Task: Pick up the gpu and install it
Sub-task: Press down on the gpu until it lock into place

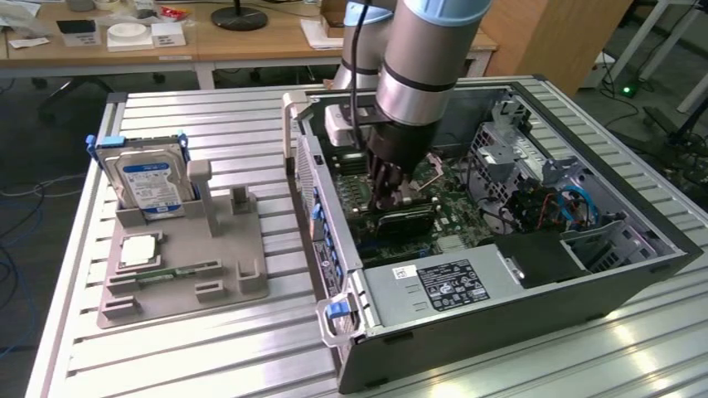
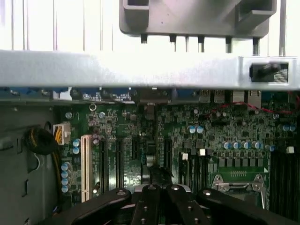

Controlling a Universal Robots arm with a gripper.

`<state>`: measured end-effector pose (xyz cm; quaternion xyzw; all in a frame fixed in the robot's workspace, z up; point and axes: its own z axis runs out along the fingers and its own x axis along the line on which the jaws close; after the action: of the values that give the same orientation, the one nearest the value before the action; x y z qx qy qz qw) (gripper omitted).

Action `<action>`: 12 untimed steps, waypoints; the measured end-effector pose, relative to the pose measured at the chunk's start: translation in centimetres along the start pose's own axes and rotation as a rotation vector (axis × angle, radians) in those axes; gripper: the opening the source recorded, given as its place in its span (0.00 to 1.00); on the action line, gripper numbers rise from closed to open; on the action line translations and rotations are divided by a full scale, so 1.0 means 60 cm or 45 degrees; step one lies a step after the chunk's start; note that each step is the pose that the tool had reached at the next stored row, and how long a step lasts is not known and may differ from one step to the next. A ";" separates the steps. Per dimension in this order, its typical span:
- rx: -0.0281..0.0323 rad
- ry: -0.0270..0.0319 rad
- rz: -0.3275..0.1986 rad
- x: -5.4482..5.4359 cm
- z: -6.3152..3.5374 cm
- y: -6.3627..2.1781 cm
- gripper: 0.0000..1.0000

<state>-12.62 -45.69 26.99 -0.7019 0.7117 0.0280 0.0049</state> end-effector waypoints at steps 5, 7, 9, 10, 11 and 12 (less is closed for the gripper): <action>0.0000 0.0004 0.000 0.000 0.003 0.005 0.10; 0.0000 0.0004 0.000 0.000 0.005 0.005 0.10; 0.0000 0.0003 0.000 0.000 0.007 0.005 0.10; 0.0001 0.0004 0.000 0.000 0.009 0.005 0.10; -0.0003 0.0010 0.000 0.001 0.010 0.005 0.10; -0.0004 0.0012 0.000 0.001 0.011 0.005 0.10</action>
<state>-12.97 -45.70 26.34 -0.7019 0.7117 0.0278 0.0044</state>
